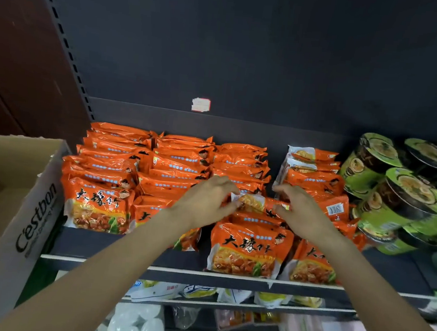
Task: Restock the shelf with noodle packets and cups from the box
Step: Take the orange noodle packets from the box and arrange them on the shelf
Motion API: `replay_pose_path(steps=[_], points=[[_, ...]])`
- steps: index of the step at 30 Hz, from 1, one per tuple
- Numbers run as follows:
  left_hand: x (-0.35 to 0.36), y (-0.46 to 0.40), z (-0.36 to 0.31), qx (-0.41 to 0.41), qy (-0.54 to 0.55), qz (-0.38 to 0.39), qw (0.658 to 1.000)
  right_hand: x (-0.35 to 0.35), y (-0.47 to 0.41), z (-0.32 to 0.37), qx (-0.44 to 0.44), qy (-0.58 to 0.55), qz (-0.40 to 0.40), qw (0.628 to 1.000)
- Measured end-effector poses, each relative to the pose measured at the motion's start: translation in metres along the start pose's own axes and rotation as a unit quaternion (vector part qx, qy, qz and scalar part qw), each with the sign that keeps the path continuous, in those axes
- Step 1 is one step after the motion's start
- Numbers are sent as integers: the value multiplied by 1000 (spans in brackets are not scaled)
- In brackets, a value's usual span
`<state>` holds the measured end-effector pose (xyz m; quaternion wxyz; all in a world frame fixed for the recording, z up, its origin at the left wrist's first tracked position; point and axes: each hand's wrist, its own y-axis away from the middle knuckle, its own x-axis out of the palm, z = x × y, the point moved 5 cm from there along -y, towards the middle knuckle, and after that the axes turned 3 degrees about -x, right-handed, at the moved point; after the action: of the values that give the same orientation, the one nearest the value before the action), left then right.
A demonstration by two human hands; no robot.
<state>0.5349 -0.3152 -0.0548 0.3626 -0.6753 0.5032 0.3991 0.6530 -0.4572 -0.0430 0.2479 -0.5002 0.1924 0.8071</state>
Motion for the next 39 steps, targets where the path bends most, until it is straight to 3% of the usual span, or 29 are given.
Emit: replay_pose_path(steps=[4, 10, 18, 23, 29, 31, 34, 39], points=[[22, 10, -12, 17, -18, 106, 994, 5, 18, -7, 40, 23, 28, 999], [36, 9, -17, -10, -91, 164, 982, 17, 22, -8, 38, 1, 66, 997], [35, 10, -16, -59, -252, 112, 959, 14, 13, -12, 44, -8, 70, 997], [33, 15, -11, -111, -230, 108, 961, 24, -7, -16, 63, -43, 89, 993], [41, 20, -10, -136, -167, 114, 970, 30, -32, -18, 84, -97, -31, 991], [39, 23, -7, -142, -152, 107, 972, 22, -29, -8, 57, -42, -101, 992], [33, 27, -3, -133, -160, 80, 975, 12, -23, 19, -63, 71, -195, 976], [29, 33, -8, -72, -148, 18, 986, 19, -22, 37, -180, 161, -161, 957]])
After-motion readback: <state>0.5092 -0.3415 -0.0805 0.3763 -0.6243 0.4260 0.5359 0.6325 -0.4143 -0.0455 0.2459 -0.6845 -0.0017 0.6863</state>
